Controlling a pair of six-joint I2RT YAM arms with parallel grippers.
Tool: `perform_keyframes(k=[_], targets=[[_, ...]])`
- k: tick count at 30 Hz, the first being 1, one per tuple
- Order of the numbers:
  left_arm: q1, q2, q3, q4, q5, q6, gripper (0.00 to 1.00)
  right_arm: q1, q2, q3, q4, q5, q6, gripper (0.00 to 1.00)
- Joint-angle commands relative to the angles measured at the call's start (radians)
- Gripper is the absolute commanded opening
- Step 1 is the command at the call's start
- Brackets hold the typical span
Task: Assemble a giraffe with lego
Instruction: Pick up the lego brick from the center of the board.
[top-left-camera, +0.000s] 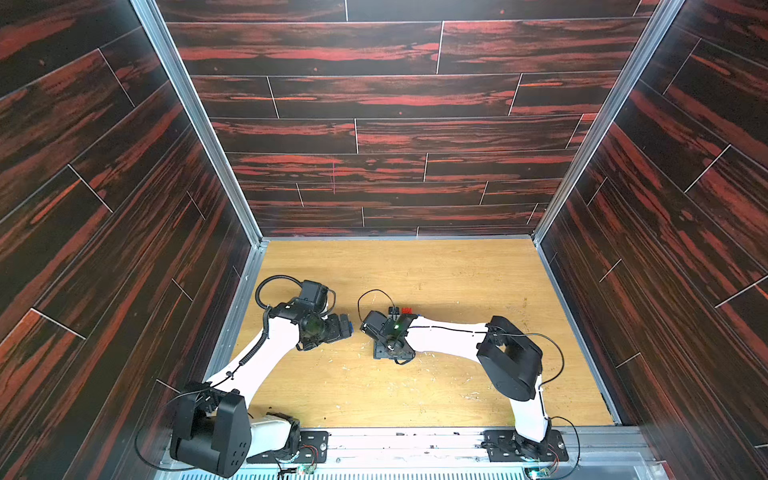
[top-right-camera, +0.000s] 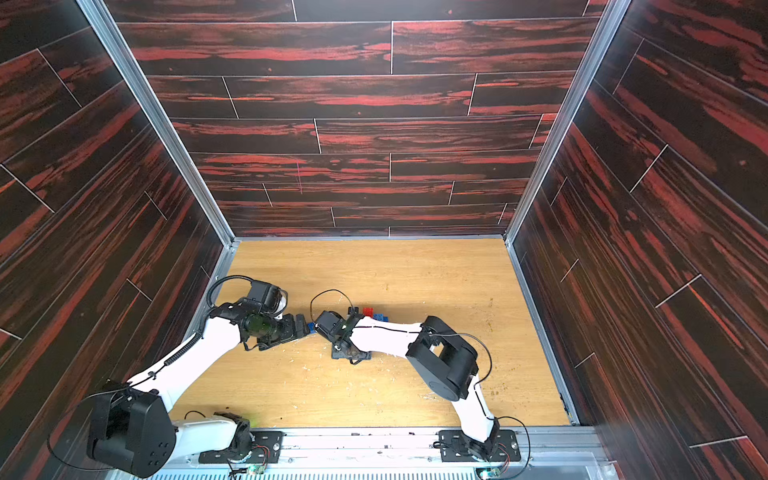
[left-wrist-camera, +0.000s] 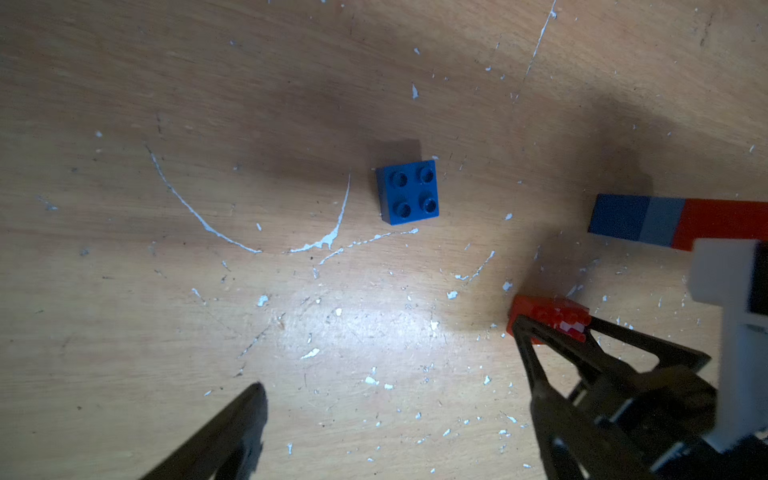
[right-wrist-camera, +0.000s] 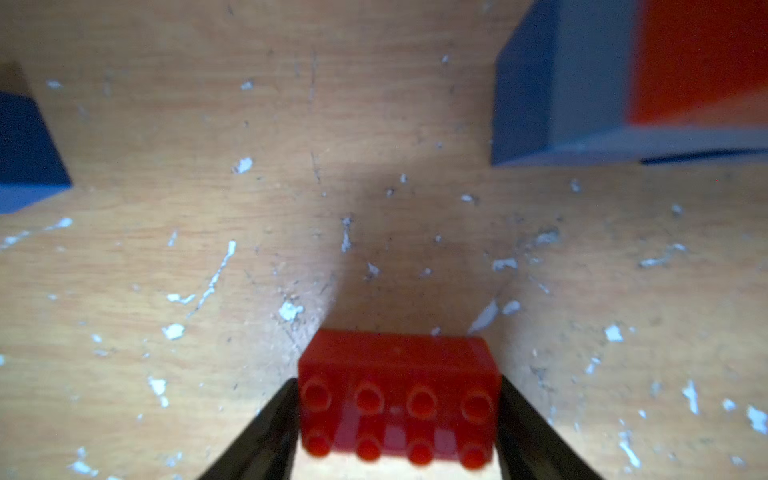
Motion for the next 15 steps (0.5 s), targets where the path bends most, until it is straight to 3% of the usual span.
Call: perform_keyframes(k=[1, 10, 15], targets=[[0.005, -0.025, 0.011, -0.025, 0.010, 0.014, 1.00, -0.002, 0.012, 0.008, -0.026, 0.009, -0.007, 0.75], [0.005, -0.020, 0.011, -0.022, 0.018, 0.018, 1.00, -0.009, 0.003, 0.004, -0.025, 0.002, -0.016, 0.71], [0.005, -0.017, 0.010, -0.020, 0.024, 0.019, 0.99, -0.009, 0.003, 0.009, -0.025, -0.006, -0.022, 0.81]])
